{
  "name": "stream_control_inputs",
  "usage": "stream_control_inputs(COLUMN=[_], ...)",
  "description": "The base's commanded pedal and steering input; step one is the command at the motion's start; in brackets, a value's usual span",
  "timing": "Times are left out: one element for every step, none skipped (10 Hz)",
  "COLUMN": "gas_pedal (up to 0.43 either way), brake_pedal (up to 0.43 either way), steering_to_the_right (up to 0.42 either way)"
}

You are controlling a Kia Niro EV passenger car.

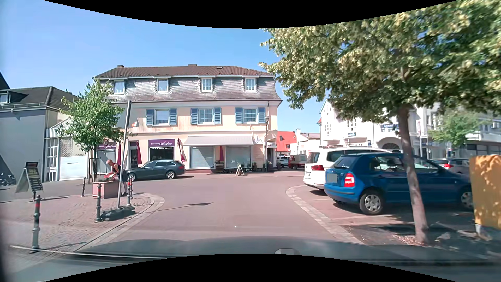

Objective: Follow the waypoints while adhering to traffic rules and regulations

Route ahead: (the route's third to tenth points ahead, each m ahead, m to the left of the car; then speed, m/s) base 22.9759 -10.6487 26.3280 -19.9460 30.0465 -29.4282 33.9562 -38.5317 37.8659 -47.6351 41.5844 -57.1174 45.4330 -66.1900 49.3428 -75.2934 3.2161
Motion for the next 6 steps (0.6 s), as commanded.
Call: stream_control_inputs(gas_pedal=[0.0, 0.0, 0.0, 0.0, 0.0, 0.0], brake_pedal=[0.0, 0.0, 0.0, 0.0, 0.0, 0.018], steering_to_the_right=[-0.066, -0.067, -0.067, -0.066, -0.066, -0.066])
